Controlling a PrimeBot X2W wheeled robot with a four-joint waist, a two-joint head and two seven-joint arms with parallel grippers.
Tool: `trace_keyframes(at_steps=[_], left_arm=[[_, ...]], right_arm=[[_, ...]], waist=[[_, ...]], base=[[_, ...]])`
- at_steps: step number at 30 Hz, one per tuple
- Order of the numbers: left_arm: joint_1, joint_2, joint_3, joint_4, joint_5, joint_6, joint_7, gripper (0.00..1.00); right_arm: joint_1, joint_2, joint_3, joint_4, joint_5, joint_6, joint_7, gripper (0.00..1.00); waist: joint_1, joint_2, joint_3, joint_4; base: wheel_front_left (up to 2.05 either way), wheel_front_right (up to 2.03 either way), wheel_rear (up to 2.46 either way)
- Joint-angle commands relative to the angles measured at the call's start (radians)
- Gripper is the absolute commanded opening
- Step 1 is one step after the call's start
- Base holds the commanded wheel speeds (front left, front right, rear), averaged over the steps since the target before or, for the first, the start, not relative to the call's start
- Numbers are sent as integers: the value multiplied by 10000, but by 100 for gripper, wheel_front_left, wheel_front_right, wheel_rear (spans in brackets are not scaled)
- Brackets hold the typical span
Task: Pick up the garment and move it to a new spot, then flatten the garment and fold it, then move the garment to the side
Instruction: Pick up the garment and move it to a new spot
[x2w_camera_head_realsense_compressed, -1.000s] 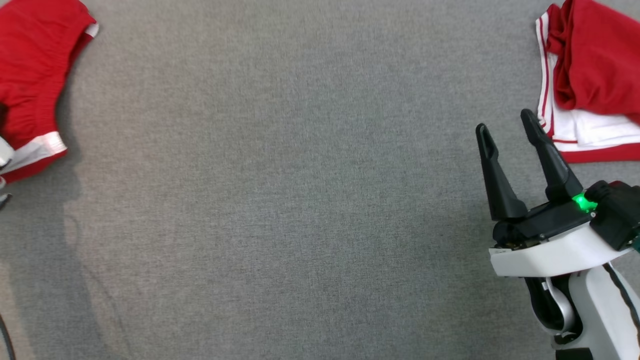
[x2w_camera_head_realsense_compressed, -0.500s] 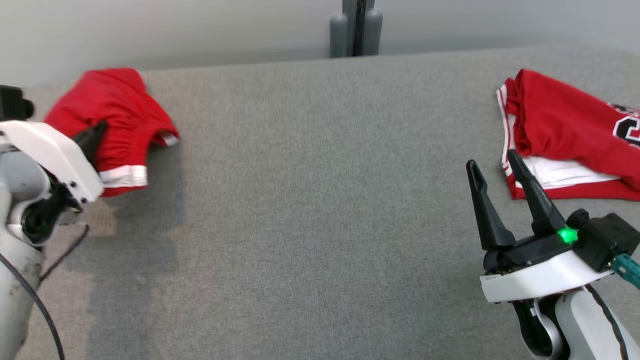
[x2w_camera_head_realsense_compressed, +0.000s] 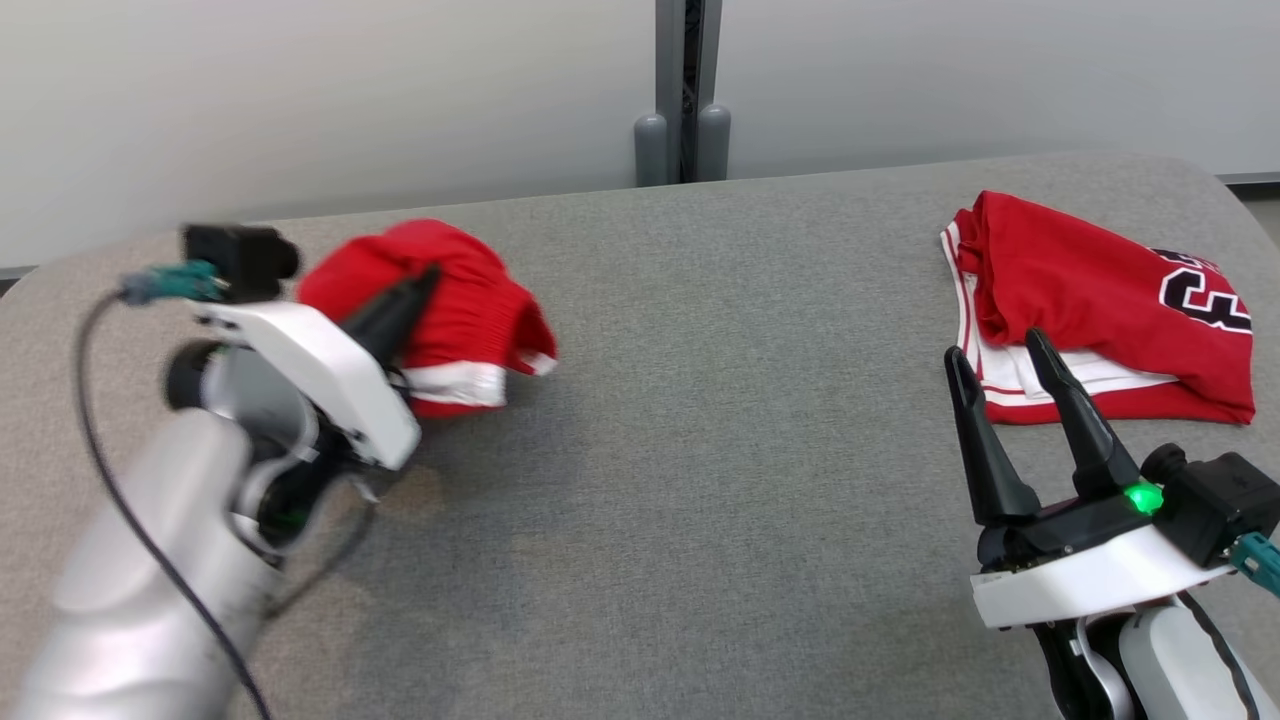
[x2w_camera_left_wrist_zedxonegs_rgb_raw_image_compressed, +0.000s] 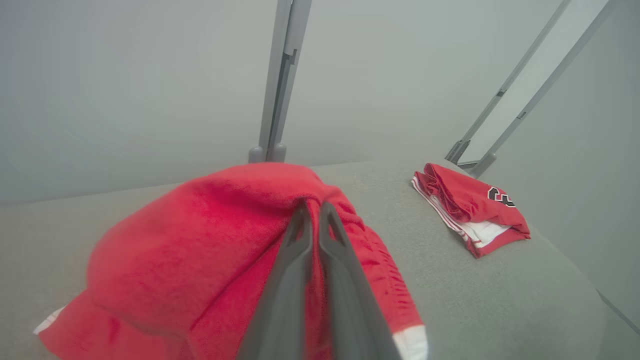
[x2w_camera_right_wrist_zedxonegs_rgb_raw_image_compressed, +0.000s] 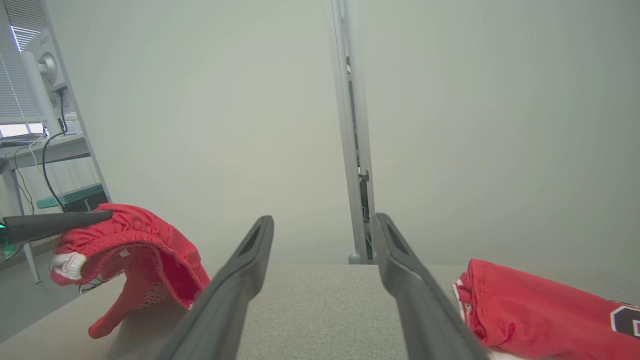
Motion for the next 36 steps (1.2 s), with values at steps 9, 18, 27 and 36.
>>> trace_keyframes(at_steps=[9, 18, 27, 36], left_arm=[[924, -1836, -739, -89, 342, 187, -1521, 0], [1435, -2925, -1743, 1657, -9, -2, -2395, 0], [1294, -3089, -3152, 3221, -510, -68, -3010, 0], [458, -3075, -4459, 3329, -966, -61, -4060, 100]], right_arm=[[171, -192, -24, -77, -55, 3, -29, 100], [267, -277, -20, -28, -95, 3, 53, 100], [203, -323, 117, 62, -57, 3, 135, 100], [321, -328, -103, 124, -113, 3, 148, 100]], waist=[[0, 0, -2, -385], [0, 0, 41, -623], [0, 0, 23, -652], [0, 0, 54, -355]], base=[[0, 0, 0], [0, 0, 0], [0, 0, 0], [0, 0, 0]])
